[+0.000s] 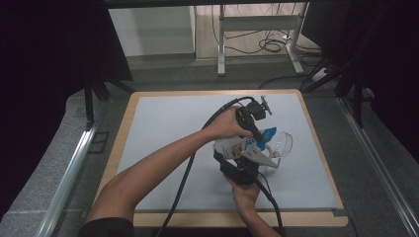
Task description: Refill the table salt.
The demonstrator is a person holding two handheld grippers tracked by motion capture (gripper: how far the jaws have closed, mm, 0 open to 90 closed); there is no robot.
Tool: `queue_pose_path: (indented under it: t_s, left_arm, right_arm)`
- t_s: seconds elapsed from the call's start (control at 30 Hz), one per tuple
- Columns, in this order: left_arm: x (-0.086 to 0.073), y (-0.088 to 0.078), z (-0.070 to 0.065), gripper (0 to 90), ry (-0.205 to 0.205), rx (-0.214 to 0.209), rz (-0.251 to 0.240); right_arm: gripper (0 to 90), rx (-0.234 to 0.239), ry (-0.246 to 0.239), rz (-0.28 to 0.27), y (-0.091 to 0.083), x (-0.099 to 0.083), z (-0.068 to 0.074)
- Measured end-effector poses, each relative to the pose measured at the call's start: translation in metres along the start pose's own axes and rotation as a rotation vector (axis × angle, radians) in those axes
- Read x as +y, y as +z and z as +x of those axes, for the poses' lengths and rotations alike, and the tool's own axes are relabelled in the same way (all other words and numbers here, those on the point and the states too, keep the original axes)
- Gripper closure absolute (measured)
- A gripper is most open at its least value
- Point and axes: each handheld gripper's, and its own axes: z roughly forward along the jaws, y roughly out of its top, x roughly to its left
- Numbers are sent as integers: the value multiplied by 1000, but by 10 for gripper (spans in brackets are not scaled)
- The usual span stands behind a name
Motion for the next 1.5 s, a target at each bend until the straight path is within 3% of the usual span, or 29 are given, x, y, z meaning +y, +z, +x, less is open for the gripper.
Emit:
queue_pose_path:
  t_s: [1.5]
  left_arm:
    - [4,0,0,895,5,7,20]
  right_arm:
    - [593,-1,-20,2,1,5,0]
